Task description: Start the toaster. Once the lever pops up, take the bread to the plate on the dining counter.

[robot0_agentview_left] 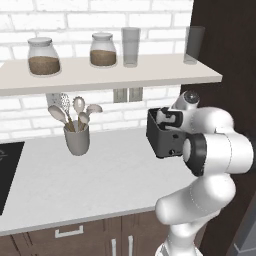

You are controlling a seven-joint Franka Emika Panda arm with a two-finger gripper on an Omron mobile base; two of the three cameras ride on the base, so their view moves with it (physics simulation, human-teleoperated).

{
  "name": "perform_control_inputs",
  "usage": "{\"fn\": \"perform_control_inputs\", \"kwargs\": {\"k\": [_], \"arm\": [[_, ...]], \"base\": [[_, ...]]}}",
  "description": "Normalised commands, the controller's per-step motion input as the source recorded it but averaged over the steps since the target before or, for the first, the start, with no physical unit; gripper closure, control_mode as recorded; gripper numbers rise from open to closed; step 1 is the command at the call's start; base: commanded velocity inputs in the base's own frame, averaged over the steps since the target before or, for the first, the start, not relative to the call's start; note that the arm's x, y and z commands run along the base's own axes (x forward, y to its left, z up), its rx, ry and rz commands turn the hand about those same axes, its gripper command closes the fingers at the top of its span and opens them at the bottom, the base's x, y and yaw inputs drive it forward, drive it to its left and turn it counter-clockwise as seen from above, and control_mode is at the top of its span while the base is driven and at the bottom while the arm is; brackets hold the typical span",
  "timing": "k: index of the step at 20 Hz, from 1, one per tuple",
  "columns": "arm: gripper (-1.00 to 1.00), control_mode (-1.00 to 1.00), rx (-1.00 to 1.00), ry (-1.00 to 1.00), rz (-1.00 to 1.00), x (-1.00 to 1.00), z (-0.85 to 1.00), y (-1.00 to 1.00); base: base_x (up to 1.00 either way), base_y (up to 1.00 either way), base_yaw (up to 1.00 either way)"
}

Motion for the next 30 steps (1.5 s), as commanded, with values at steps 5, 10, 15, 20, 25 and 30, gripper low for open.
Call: {"fn": "perform_control_inputs", "kwargs": {"k": [5, 10, 15, 20, 25, 30], "arm": [[-1.00, -1.00, 0.00, 0.00, 0.00, 0.20, -0.11, 0.00], [-1.00, -1.00, 0.00, 0.00, 0.00, 0.18, -0.06, 0.00], [-1.00, -1.00, 0.00, 0.00, 0.00, 0.25, -0.01, 0.00], [-1.00, -1.00, 0.00, 0.00, 0.00, 0.21, -0.15, 0.00], [-1.00, -1.00, 0.00, 0.00, 0.00, 0.05, -0.06, 0.00], [1.00, -1.00, 0.00, 0.00, 0.00, 0.00, -0.01, 0.00]], "base": [[0.00, 0.00, 0.00], [0.00, 0.00, 0.00], [0.00, 0.00, 0.00], [0.00, 0.00, 0.00], [0.00, 0.00, 0.00], [0.00, 0.00, 0.00]]}}
